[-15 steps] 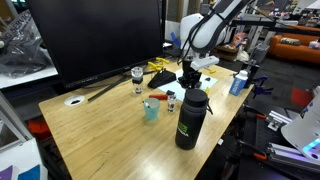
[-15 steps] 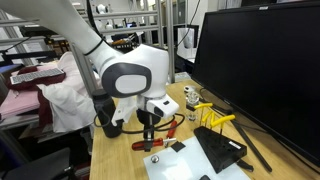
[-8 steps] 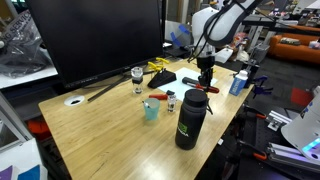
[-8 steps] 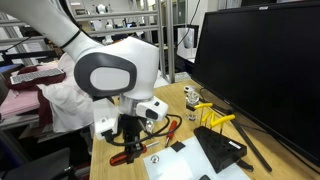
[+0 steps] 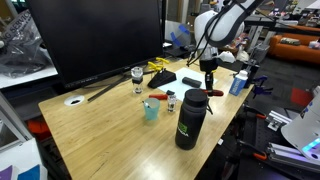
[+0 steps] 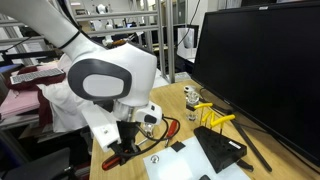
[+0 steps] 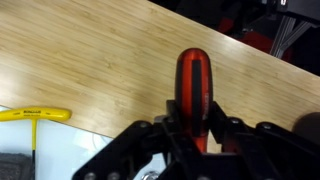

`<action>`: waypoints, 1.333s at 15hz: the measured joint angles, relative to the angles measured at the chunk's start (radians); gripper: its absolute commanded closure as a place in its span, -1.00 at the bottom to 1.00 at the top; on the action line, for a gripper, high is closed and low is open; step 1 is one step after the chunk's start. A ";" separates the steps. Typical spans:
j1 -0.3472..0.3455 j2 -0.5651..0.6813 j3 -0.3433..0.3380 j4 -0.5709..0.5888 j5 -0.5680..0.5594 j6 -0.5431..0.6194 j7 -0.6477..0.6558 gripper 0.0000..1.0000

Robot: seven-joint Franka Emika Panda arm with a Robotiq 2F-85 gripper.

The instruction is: Move the screwdriver in front forwards

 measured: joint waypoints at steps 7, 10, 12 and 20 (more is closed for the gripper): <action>0.006 0.002 0.030 -0.018 -0.024 0.003 -0.053 0.81; 0.021 0.000 0.079 -0.057 -0.038 0.006 -0.151 0.81; 0.027 0.000 0.103 -0.082 -0.038 0.010 -0.221 0.81; 0.028 0.083 0.144 -0.105 -0.031 0.140 -0.374 0.81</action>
